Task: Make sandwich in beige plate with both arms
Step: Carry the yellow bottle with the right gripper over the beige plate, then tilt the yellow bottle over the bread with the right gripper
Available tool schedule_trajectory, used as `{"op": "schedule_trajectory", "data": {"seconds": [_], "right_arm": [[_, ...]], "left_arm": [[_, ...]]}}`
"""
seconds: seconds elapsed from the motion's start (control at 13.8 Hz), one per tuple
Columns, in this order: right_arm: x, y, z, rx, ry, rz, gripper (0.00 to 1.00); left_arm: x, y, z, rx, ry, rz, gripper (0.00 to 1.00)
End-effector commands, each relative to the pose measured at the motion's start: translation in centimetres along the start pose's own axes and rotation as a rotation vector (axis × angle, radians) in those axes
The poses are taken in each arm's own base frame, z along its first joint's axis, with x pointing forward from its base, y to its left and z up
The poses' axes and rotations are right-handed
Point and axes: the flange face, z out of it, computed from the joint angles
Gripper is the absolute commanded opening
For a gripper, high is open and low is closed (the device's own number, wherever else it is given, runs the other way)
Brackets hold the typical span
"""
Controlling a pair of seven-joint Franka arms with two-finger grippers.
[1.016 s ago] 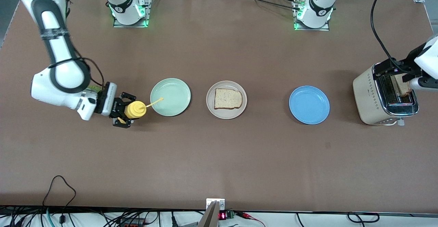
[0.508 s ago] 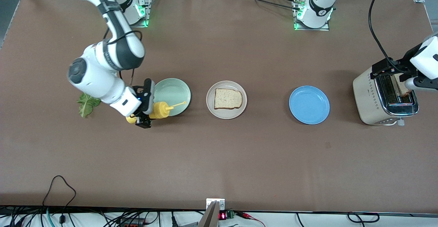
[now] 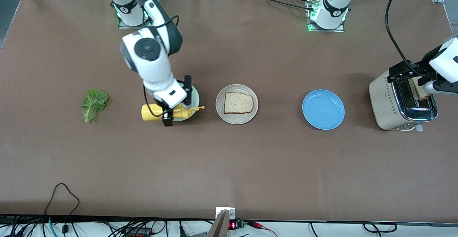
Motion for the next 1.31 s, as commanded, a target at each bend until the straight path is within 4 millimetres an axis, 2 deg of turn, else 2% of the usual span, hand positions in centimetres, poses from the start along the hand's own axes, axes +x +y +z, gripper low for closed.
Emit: {"op": "schedule_trajectory", "data": {"seconds": [0.0, 0.29, 0.51, 0.65, 0.87, 1.23], "right_arm": [[3.3, -1.4, -1.2, -0.056, -0.127, 0.04, 0.3], [10.3, -4.7, -0.7, -0.123, -0.325, 0.04, 0.3], [14.0, -7.5, 0.5, -0.189, -0.424, 0.016, 0.3], [15.4, -9.1, 1.4, -0.22, -0.458, 0.012, 0.3], [16.5, -10.3, 2.7, -0.23, -0.465, 0.031, 0.3], [17.2, -10.7, 3.5, -0.249, -0.473, 0.038, 0.31]], "left_arm": [[0.4, 0.2, -0.5, -0.008, 0.002, 0.021, 1.0], [0.4, 0.2, -0.5, -0.006, 0.001, 0.018, 1.0], [0.4, 0.3, -0.5, -0.008, 0.001, 0.017, 1.0], [0.4, 0.3, -0.5, -0.008, 0.001, 0.016, 1.0], [0.4, 0.3, -0.5, -0.008, 0.001, 0.014, 1.0], [0.4, 0.2, -0.5, -0.009, 0.001, 0.014, 1.0]]}}
